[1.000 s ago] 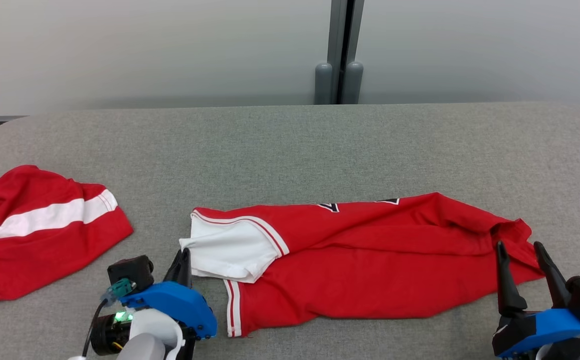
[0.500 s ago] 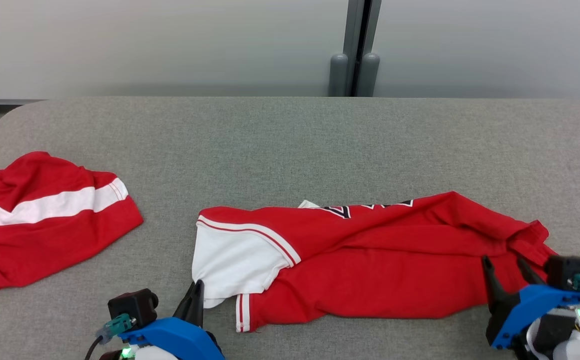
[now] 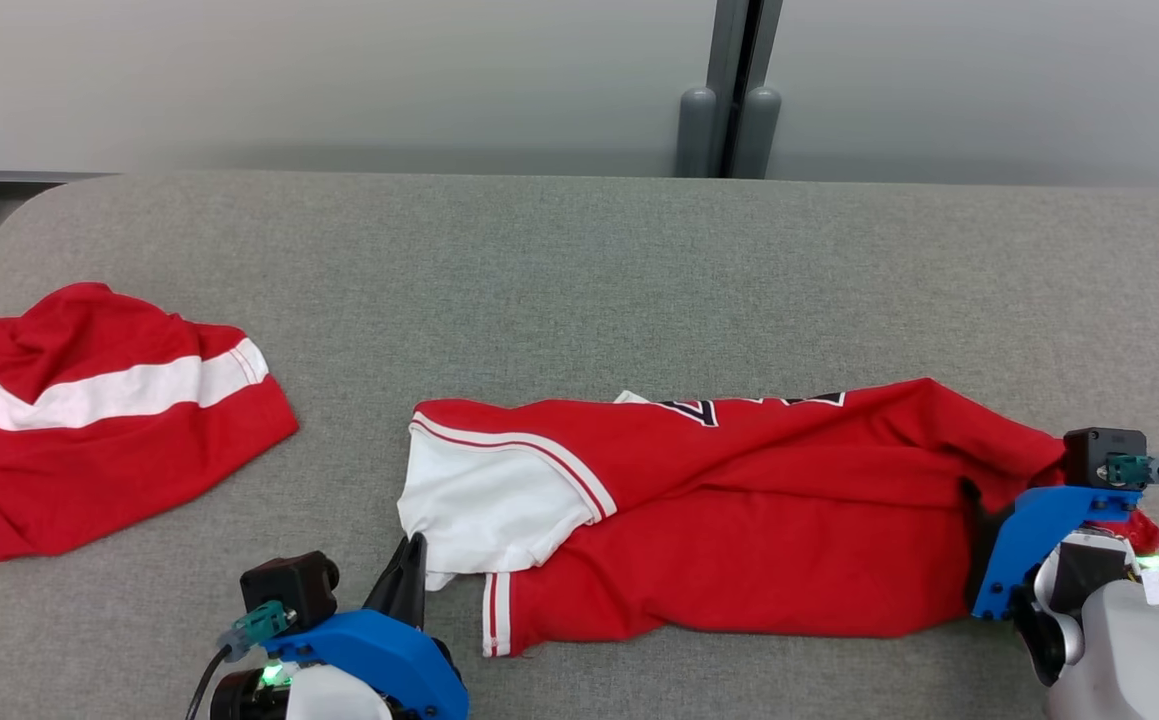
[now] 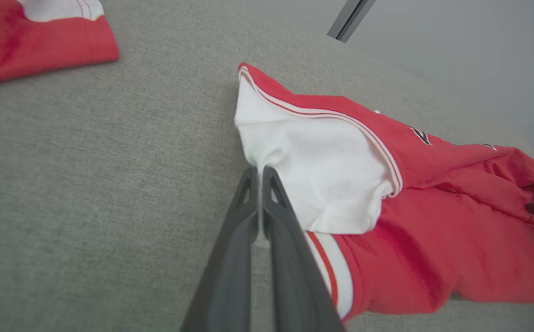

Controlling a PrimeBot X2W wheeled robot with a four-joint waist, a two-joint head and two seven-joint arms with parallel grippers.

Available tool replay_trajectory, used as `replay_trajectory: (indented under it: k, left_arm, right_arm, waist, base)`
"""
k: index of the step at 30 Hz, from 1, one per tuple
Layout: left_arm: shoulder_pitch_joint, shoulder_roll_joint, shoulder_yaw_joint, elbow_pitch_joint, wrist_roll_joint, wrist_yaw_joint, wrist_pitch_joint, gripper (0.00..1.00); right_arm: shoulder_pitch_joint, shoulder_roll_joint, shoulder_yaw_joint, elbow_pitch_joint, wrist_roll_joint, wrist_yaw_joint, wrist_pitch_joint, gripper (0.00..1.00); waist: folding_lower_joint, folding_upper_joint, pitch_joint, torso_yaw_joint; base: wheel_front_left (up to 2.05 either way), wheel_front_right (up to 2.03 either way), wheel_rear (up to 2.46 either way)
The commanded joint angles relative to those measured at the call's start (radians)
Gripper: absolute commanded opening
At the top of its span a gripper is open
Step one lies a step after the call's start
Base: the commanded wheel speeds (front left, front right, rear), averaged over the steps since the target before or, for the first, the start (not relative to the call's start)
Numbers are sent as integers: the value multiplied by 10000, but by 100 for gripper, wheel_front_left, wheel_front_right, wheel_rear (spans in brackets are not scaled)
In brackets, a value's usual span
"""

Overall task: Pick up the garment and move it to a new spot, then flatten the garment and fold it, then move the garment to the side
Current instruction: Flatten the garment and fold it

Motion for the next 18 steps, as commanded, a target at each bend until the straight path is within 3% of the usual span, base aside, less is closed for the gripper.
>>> replay_trajectory:
  k: [1, 8, 10, 11, 13, 14, 15, 18]
  left_arm:
    - [-130, -8, 20, 69, -19, -4, -69, 0]
    - [-97, 22, 10, 211, -90, -26, -110, 0]
    - [-99, 45, 14, 227, -102, -25, -124, 0]
    - [-102, 57, 12, 230, -108, -26, -114, 0]
    - [-109, 75, 4, 234, -121, -22, -120, 0]
    - [-105, 74, -1, 227, -125, -12, -120, 0]
    - [-91, 76, -7, 217, -135, -3, -118, 0]
    - [7, 84, -10, 181, -159, 26, -100, 0]
  right_arm:
    - [-239, -46, -249, 305, -214, 1, -148, 100]
    - [-720, -46, -268, 1214, -605, 1, -593, 98]
    - [-854, -46, -222, 1452, -691, 1, -694, 72]
    - [-910, -46, -214, 1552, -703, 1, -748, 49]
    - [-981, -48, -176, 1698, -757, 1, -936, 25]
    - [-978, -48, -185, 1751, -784, 1, -1049, 8]
    - [-961, -48, -204, 1803, -811, 1, -1131, 2]
    - [-887, -49, -141, 1976, -724, 1, -1360, 0]
  waist:
    - [-1, -2, -3, 44]
    - [-1, -2, -21, 84]
    - [-1, -2, -31, 74]
    - [-1, -2, -40, 71]
    - [-1, -2, -66, 64]
    - [-1, -2, -84, 55]
    - [-1, -2, -107, 45]
    - [-1, -2, -188, -7]
  base:
    - [0, 0, 0]
    - [0, 0, 0]
    - [0, 0, 0]
    - [0, 0, 0]
    - [0, 0, 0]
    - [0, 0, 0]
    - [0, 0, 0]
    - [0, 0, 0]
